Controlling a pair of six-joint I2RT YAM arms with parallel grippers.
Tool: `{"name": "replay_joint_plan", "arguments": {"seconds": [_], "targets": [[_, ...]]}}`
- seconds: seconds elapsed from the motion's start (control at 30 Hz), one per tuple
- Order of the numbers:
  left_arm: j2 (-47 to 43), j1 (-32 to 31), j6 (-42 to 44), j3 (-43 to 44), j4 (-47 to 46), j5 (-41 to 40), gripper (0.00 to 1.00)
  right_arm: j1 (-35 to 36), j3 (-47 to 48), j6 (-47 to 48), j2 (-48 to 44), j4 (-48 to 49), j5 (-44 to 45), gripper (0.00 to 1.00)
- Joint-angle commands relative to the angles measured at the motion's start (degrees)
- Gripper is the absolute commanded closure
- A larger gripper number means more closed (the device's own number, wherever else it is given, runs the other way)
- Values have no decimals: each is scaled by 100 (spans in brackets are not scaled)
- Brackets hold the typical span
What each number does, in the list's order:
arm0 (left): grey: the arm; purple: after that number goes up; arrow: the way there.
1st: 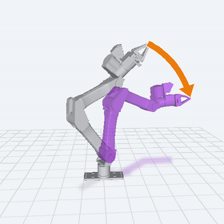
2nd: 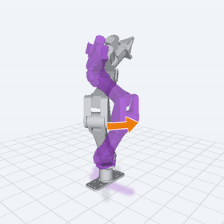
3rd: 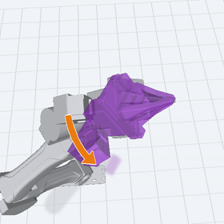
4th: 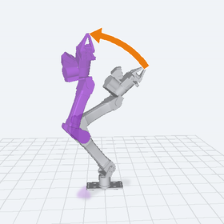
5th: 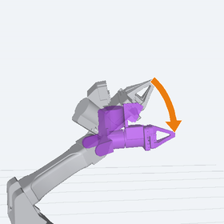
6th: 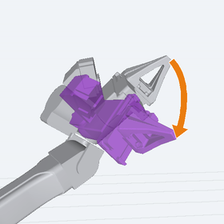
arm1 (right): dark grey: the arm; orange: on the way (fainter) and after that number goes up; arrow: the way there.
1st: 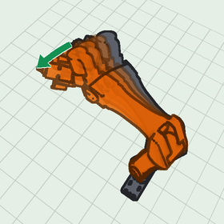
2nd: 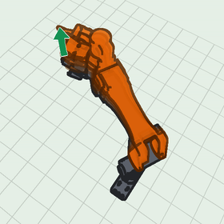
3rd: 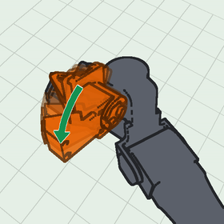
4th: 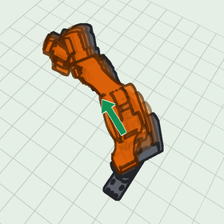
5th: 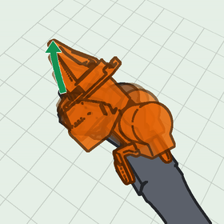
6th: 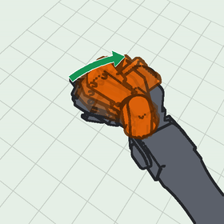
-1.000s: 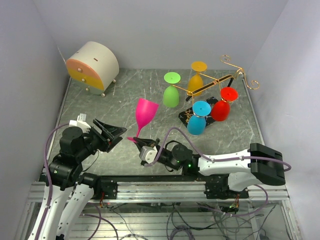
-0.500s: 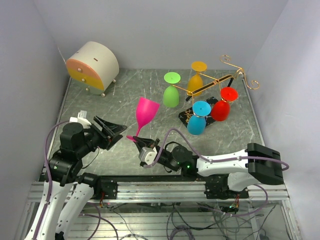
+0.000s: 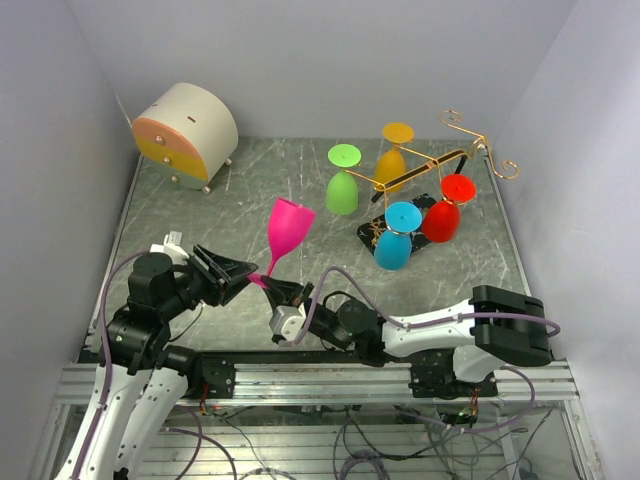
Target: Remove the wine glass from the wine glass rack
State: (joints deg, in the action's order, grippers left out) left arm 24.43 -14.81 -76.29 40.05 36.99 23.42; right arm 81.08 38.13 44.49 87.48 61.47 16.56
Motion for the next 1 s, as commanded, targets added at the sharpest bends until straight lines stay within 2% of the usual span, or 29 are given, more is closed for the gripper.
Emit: {"name": "replay_joint_plan", "arguments": {"seconds": [0.0, 0.03, 0.1, 0.13, 0.27, 0.37, 0.43, 0.5, 0.57, 0.67, 0.7, 0.77, 0.87, 0.93, 0.97], "targets": [[-89, 31, -158, -104, -289, 294, 51, 84, 117, 141, 90, 561, 84, 100], [-88, 35, -150, -127, -300, 301, 57, 93, 120, 147, 93, 594, 85, 100], [-84, 33, -177, -190, -320, 335, 78, 113, 144, 135, 95, 580, 61, 100], [-84, 31, -194, -238, -339, 350, 81, 126, 150, 116, 89, 562, 46, 100], [-121, 32, -318, -392, -630, 487, 82, 144, 184, 88, 98, 510, 16, 100], [-144, 33, -391, -478, -786, 560, 76, 154, 207, 78, 112, 453, -13, 100], [-128, 31, -379, -508, -864, 598, 75, 157, 229, 63, 116, 385, -36, 100], [-104, 31, -357, -516, -882, 629, 86, 164, 259, 41, 114, 273, -63, 100], [-90, 31, -299, -507, -869, 630, 92, 181, 281, 6, 75, 169, -69, 100], [-157, 31, -213, -514, -880, 592, 93, 226, 340, -93, -108, -279, -65, 100], [-212, 35, -211, -528, -857, 524, 93, 245, 389, -149, -212, -649, -37, 98], [-352, 31, -224, -561, -825, 358, 93, 290, 505, -367, -472, -1134, 85, 83], [-611, 32, -357, -700, -847, 115, 93, 314, 738, -713, -1017, -2452, 154, 72], [-771, 31, -480, -869, -933, -12, 93, 322, 895, -1001, -1478, -3183, 130, 51], [-849, 31, -549, -944, -979, -56, 93, 328, 981, -1129, -1667, -3545, 112, 48]]}}
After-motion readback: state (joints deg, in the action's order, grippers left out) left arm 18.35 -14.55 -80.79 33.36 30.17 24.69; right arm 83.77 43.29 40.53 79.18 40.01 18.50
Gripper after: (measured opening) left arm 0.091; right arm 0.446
